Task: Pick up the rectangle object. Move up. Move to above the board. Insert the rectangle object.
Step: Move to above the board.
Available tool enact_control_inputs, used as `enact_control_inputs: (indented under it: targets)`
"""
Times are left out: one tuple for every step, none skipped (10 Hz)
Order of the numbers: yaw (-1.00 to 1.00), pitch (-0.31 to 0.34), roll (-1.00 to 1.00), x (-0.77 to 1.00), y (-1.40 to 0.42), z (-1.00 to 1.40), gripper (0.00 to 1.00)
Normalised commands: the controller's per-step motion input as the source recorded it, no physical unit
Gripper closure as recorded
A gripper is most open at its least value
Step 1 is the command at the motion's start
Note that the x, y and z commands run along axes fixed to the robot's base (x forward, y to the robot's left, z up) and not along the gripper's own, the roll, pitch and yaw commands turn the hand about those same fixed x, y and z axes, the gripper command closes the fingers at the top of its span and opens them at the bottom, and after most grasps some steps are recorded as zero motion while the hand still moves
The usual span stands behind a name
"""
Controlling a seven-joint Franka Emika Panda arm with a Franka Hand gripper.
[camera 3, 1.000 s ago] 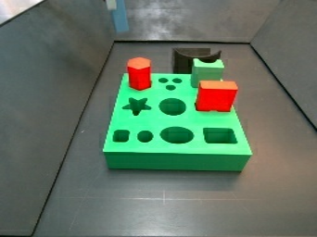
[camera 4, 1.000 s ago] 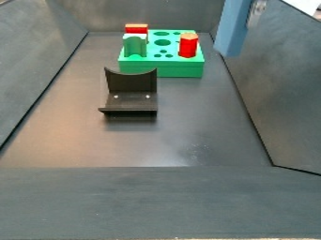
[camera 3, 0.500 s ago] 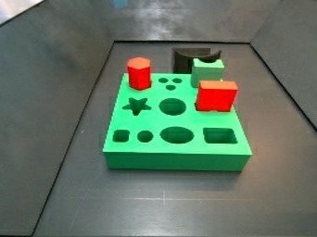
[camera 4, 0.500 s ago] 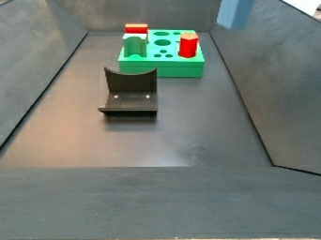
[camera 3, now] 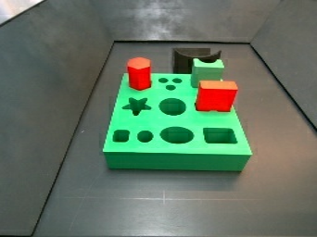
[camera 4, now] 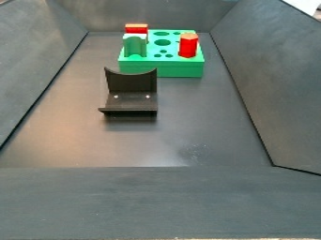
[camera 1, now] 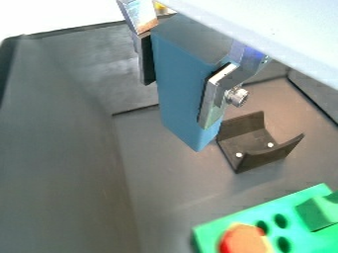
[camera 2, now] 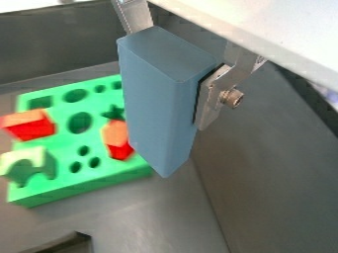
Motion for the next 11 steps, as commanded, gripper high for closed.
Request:
enact_control_inputs:
  targets:
    - [1.0, 0.082, -0.02, 0.5, -1.0, 0.19, 1.0]
    - [1.0, 0.087, -0.01, 0.5, -1.0, 0.19, 1.0]
    - [1.0, 0.091, -0.01, 0.5, -1.0, 0.19, 1.0]
    - [1.0, 0.099, -0.02, 0.52, -1.0, 0.19, 1.0]
    - [1.0, 0.107, -0.01, 0.53, -1.0, 0.2, 1.0]
    - [1.0, 0.115, -0.01, 0.54, -1.0, 0.19, 1.0]
    - [1.0, 0.131, -0.01, 0.54, -0.94, 0.18, 1.0]
    - [1.0, 0.147, 0.0, 0.4, -0.63, 0.13, 1.0]
    - [1.0, 0.158, 0.02, 0.22, -0.29, 0.07, 1.0]
    - [1.0, 0.153, 0.02, 0.15, -0.2, 0.05, 1.0]
    - [1.0, 0.156, 0.04, 0.07, -0.11, 0.03, 1.0]
